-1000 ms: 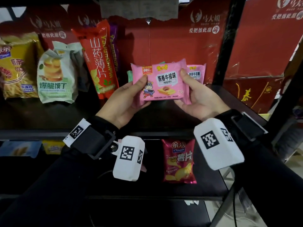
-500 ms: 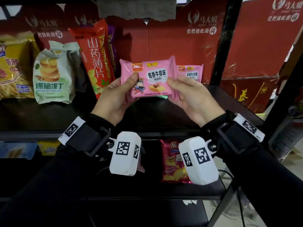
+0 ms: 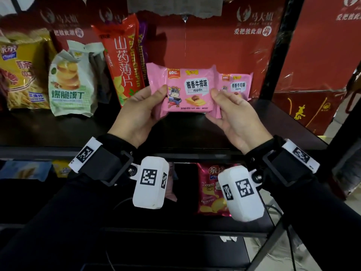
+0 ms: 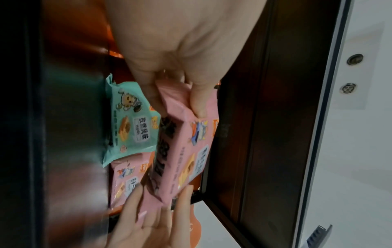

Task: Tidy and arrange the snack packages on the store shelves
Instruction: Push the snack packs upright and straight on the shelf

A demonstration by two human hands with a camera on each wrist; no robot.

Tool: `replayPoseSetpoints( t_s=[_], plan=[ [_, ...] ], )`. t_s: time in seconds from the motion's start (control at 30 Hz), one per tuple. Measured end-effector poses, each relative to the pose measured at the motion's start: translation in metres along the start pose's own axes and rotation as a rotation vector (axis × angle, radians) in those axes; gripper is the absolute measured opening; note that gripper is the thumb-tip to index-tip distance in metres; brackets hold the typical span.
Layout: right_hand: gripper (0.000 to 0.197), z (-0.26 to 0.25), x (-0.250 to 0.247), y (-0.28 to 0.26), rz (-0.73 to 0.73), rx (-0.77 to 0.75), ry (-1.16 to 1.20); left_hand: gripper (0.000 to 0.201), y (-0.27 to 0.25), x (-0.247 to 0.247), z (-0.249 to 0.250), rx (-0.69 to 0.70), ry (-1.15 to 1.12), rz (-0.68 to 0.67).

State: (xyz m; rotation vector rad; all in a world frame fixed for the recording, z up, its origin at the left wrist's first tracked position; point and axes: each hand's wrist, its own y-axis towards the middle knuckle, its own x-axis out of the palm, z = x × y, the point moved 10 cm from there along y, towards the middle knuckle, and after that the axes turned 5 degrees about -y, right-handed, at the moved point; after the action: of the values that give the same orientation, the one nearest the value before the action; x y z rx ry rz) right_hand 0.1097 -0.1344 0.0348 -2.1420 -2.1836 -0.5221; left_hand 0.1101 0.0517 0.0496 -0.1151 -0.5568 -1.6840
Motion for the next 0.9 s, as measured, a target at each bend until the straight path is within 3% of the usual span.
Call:
replayPoseSetpoints(
  t_s=[0.07, 0.2, 0.33, 0.53, 0.63, 0.73, 0.8, 0.9],
  plan=[
    [0.004, 0.000, 0.004, -0.003, -0.005, -0.035, -0.067, 0.018, 0.000, -0.009, 0.000, 0.021, 0.029, 0.027],
    [0.006, -0.002, 0.001, -0.005, 0.094, -0.079, -0.202, 0.015, -0.003, -0.022, -0.001, 0.040, 0.150, 0.106],
    [0.021, -0.007, 0.001, -0.008, 0.189, -0.146, -0.244, 0.014, -0.008, -0.016, 0.003, 0.039, 0.195, 0.059],
    [0.018, 0.002, 0.012, -0.003, 0.044, -0.093, -0.253, 0.026, -0.012, -0.017, 0.012, 0.132, 0.303, 0.165],
    [0.022, 0.000, 0.012, -0.002, -0.020, -0.120, -0.522, 0.024, -0.011, -0.037, 0.022, 0.142, 0.262, 0.280],
    [0.020, -0.002, 0.006, 0.000, -0.026, -0.176, -0.725, 0.011, -0.011, -0.063, 0.036, 0.165, 0.400, 0.390],
    [0.016, -0.001, 0.006, -0.001, -0.037, -0.201, -0.826, 0.026, -0.012, -0.079, 0.045, 0.165, 0.544, 0.449],
    [0.010, 0.001, 0.010, -0.004, -0.069, -0.237, -0.940, 0.069, -0.013, -0.099, 0.049, 0.085, 0.851, 0.515]
  ],
)
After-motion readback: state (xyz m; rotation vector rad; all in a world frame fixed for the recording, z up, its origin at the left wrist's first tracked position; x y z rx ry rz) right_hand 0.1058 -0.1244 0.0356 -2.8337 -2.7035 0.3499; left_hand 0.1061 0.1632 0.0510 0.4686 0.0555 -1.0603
